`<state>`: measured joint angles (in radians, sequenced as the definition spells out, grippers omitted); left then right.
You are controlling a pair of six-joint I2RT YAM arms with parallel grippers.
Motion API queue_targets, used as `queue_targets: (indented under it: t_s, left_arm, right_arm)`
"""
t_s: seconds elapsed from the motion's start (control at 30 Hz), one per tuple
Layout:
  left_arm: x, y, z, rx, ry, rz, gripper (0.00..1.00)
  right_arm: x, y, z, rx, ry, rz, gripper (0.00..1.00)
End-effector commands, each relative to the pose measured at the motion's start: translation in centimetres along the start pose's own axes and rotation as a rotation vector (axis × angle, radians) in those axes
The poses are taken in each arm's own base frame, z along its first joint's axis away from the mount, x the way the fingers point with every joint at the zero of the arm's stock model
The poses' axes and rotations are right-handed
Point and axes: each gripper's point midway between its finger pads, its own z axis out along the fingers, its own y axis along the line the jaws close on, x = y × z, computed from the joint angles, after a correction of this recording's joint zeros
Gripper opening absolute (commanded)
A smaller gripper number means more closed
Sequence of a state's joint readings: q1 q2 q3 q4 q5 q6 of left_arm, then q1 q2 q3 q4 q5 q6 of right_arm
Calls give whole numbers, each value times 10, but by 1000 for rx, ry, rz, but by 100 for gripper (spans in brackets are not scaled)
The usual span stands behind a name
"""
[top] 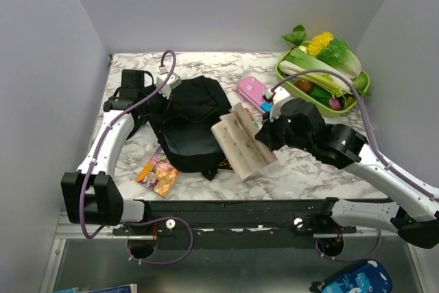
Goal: Pack the student bag
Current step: Pick up the book from the center of the board, then place the book in the student bag.
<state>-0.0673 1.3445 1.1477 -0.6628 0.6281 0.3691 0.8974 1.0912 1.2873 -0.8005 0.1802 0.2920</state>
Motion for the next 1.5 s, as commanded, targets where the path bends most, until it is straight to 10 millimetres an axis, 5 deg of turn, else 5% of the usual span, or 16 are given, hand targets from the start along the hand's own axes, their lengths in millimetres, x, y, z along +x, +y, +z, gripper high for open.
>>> queue_targets:
  t_s: [0.0, 0.43, 0.8, 1.17, 1.23, 1.47]
  left_arm:
    - [-49, -13, -14, 62, -134, 7, 0]
    - [-44, -37, -23, 178, -100, 13, 0]
    - [-54, -59, -37, 276, -127, 75, 0]
    - [-43, -70, -35, 395, -97, 113, 0]
    - [-36, -71, -33, 419, -63, 114, 0]
    - [-27, -69, -32, 404, -50, 132, 0]
  right_arm:
    - [-11, 55, -13, -254, -123, -120, 1]
    - [-13, 77, 48, -250, -102, -303, 1]
    - [-12, 99, 129, -240, -75, -470, 1]
    - [-47, 142, 185, -203, -224, -546, 1]
    - [-61, 144, 193, -169, -306, -510, 1]
    - [-62, 129, 241, 42, -346, -431, 1]
